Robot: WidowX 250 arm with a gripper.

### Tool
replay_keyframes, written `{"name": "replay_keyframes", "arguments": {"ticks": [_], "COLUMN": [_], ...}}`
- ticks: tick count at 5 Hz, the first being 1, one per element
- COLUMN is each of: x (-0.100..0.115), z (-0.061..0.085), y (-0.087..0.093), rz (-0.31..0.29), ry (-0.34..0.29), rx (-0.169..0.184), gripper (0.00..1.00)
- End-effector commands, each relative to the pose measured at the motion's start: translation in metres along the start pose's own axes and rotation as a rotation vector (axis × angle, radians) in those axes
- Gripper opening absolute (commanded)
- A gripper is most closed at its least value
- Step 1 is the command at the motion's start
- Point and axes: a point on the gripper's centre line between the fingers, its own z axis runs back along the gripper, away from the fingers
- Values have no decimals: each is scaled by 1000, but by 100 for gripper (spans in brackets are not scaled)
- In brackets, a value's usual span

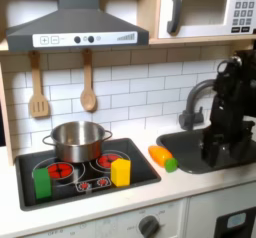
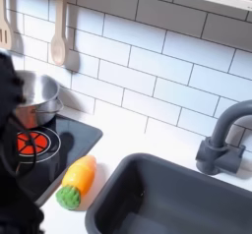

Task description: Slide pot right

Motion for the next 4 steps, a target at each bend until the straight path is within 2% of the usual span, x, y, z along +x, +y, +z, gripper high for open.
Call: {"name": "replay_keyframes", "arguments": {"ticks": [1,2,4], "x": [35,53,96], "z": [-4,-1,0], "y": [13,23,44], "rz": [8,37,65], "ry": [1,-6,-15], "rx": [8,-15,-11], "gripper": [100,100,100]}}
